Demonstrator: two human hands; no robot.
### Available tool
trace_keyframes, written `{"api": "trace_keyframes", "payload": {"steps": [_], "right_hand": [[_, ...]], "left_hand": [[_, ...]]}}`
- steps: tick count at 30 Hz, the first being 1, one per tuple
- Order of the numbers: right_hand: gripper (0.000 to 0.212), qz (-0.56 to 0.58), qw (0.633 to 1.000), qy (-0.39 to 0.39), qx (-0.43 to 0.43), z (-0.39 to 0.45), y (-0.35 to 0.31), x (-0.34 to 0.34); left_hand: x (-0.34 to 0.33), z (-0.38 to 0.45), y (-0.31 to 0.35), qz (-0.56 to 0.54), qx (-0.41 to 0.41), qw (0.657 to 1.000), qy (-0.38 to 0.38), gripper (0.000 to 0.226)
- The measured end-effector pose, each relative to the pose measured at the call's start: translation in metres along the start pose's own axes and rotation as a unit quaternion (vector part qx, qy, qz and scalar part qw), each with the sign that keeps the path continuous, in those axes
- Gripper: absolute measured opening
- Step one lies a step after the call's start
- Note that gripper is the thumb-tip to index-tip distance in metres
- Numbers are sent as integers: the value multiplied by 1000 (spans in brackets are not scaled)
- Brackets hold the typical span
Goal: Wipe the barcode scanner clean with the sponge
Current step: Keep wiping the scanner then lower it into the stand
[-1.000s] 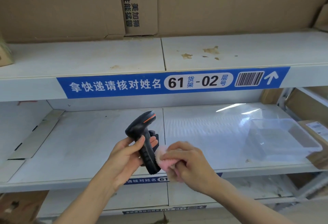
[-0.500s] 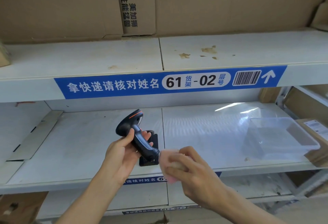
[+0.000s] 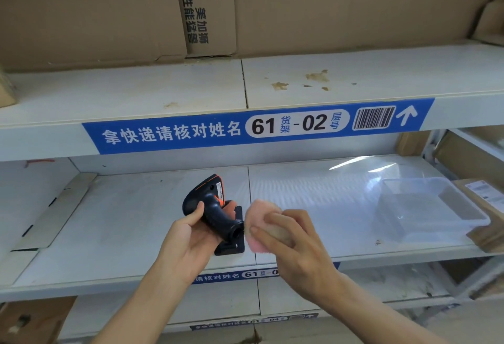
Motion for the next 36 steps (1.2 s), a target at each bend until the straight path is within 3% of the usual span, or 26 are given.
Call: {"api": "trace_keyframes", "payload": {"steps": [3, 6, 10, 13, 16, 18, 20, 25, 27, 33, 36], "right_hand": [[42, 26, 998, 33, 43, 2, -12, 3], [38, 30, 994, 4, 107, -1, -20, 0], [46, 11, 997, -57, 55, -12, -8, -2], [43, 24, 999, -17, 19, -13, -8, 3], [32, 47, 995, 33, 79, -4, -22, 7], [31, 47, 989, 15, 140, 0, -31, 6], [34, 48, 988, -13, 147, 1, -31, 6], [49, 14, 999, -19, 31, 5, -12, 10], [50, 12, 1000, -11, 22, 12, -9, 9], [40, 9, 993, -20, 117, 38, -11, -1], [43, 1, 994, -34, 107, 48, 3, 1]], "left_hand": [[2, 0, -4, -19, 26, 999, -21, 36], [1, -2, -4, -26, 54, 997, -41, 41], [1, -1, -1, -55, 60, 996, -25, 42], [1, 1, -3, -15, 70, 997, -11, 45], [1, 4, -10, 42, 74, 996, 13, 45], [2, 4, -15, 56, 79, 995, 13, 49], [3, 3, -17, 61, 87, 994, 5, 55], [10, 2, -14, 112, 78, 991, -2, 63], [11, 2, -17, 146, 70, 987, -6, 67], [8, 4, -31, 217, 55, 974, -32, 86], [12, 6, -27, 235, 60, 970, -14, 82]]}}
Point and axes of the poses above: each hand's wrist, its own z-axis towards the middle knuckle, its own x-axis out of the back of the hand, y = z × x, the point moved 1 cm from there along z, towards the middle knuckle, and after that the axes turned 4 degrees about -x, right-handed, at the moved point
